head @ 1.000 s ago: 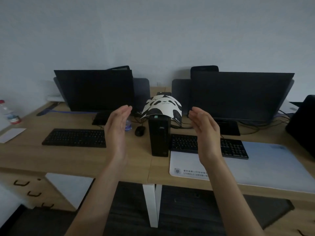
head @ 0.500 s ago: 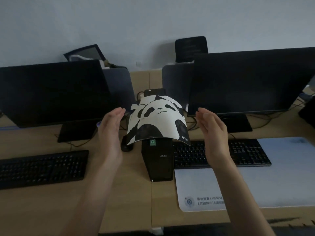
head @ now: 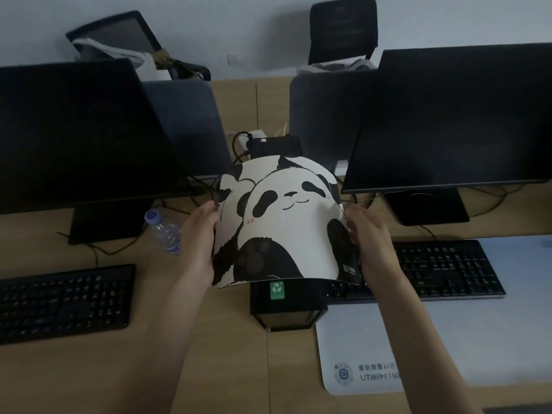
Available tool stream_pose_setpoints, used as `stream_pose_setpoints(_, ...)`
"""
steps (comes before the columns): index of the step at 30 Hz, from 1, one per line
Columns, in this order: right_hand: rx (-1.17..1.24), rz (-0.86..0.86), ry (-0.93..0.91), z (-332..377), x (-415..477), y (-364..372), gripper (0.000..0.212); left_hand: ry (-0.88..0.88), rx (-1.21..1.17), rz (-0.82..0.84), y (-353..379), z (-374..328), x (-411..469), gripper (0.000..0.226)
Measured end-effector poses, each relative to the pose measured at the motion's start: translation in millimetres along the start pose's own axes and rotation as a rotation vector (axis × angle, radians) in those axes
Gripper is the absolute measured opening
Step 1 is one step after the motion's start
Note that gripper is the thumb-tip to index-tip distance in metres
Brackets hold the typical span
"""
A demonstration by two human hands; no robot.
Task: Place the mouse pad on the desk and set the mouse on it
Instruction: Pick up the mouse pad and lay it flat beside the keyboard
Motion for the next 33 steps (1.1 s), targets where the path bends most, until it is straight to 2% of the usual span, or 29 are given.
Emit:
stream_pose_setpoints(4, -0.013, -0.005, 0.051, -12.1, 8.9, -3.5, 0.014, -0.064, 0.027, 0.073, 3.2, 7.3, 5.8, 0.027)
stream_pose_setpoints(9, 0.011, -0.132, -0.034, 0.7, 8.4, -12.7, 0.022, 0.008, -0.022, -0.099, -7.8, -5.1, -1.6, 0.036)
stream_pose_setpoints(12, 0.003, -0.162, -0.095, 12.8, 5.3, -16.0, 0.035, 0.085, -0.088, -0.154, -13.7, -20.0, -8.1, 0.04)
stream_pose_setpoints(15, 0.015, -0.175, -0.153, 28.2, -3.0, -15.6, 0.038, 0.145, -0.121, -0.173, -17.5, -33.3, -16.1, 0.041)
stream_pose_setpoints(24, 0.016, -0.078, -0.364, 71.6, -44.6, 6.9, 0.037, 0.293, -0.179, -0.213, -55.3, -58.3, -50.7, 0.04)
stream_pose_setpoints(33, 0.033, 0.071, -0.386, 61.2, -86.7, 82.3, 0.039, 0.377, -0.242, -0.305, -153.7, -53.9, -70.4, 0.032)
Point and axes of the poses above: each hand's wrist, its own x-axis towards the middle knuckle, its own y-axis out of the palm, z = x × y, the point moved 5 cm from there along x, towards the middle knuckle, and after that the axes turned 10 degrees about x, right-handed, at the moved point
